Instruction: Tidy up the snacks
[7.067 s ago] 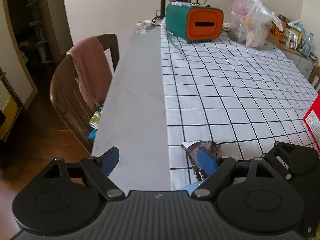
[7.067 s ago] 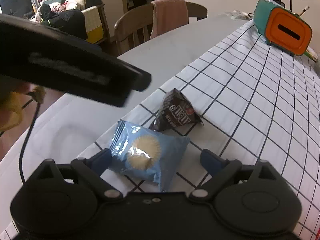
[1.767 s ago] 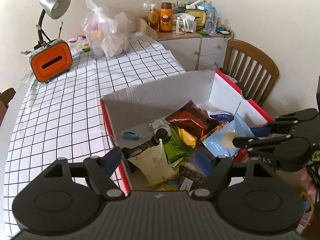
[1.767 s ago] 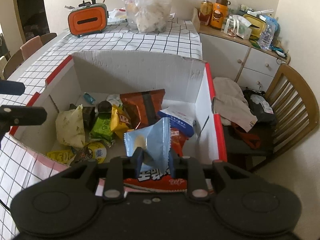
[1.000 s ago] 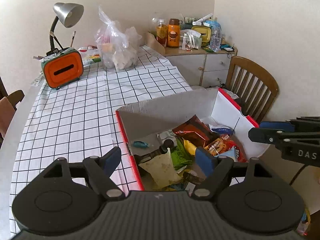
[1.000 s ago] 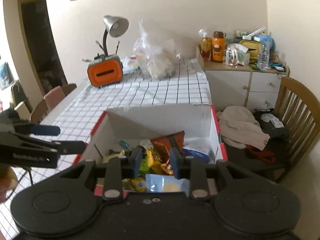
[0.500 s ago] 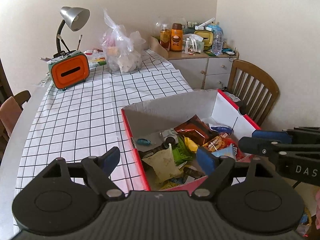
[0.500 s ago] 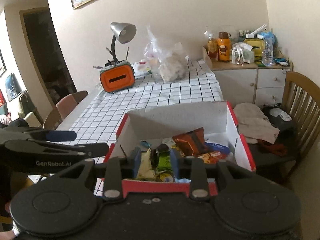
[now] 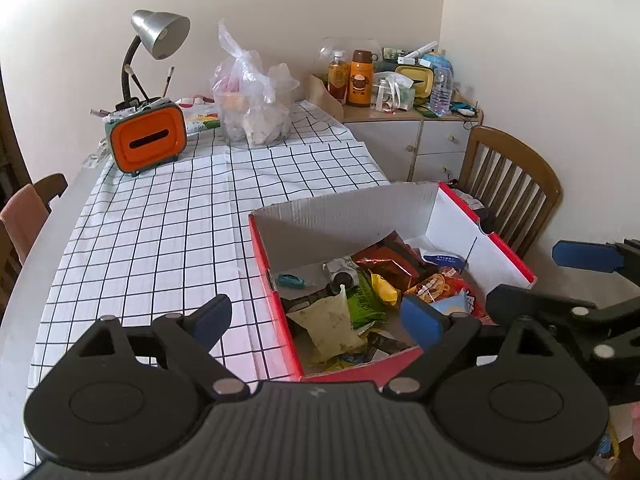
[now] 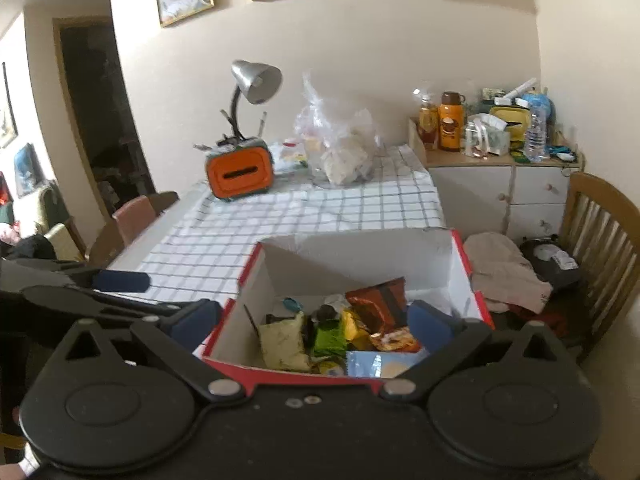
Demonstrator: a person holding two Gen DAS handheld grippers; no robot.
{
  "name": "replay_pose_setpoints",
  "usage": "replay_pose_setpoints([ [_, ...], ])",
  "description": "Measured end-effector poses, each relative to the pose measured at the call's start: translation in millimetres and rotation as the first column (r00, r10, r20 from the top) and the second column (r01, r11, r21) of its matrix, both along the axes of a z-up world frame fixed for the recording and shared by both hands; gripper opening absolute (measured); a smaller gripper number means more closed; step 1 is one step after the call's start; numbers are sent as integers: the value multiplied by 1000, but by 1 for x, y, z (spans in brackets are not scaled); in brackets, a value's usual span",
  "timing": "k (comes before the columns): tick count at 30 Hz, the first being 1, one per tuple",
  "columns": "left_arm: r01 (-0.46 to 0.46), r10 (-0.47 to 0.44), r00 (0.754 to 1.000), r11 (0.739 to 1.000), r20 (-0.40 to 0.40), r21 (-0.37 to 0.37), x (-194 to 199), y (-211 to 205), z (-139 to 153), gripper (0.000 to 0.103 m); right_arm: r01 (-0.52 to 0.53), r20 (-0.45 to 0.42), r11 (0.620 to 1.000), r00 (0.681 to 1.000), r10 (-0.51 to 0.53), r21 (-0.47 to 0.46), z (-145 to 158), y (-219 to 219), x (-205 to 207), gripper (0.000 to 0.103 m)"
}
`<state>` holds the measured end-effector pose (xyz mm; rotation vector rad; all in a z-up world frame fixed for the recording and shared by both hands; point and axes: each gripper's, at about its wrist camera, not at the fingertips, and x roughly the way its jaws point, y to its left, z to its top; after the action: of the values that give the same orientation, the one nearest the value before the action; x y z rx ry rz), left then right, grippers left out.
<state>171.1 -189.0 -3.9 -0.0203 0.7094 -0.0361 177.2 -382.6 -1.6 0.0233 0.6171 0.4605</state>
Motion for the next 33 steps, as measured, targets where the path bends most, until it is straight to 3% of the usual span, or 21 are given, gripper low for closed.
replay_pose_setpoints([
  [4,-13,13,1000,1000,-3,-4,0,1,0,92,47,9,999,999,-47,-17,-3,-4,0,102],
  [13,-30,30,1000,1000,7,8,-2,-3,1,92,53,-1,998,999,-53,24,-7,-13,-1,102],
  [33,-25,25,1000,1000,-17,-13,0,-8,-2,92,93,-10,996,996,-93,11,-8,-25,0,102],
])
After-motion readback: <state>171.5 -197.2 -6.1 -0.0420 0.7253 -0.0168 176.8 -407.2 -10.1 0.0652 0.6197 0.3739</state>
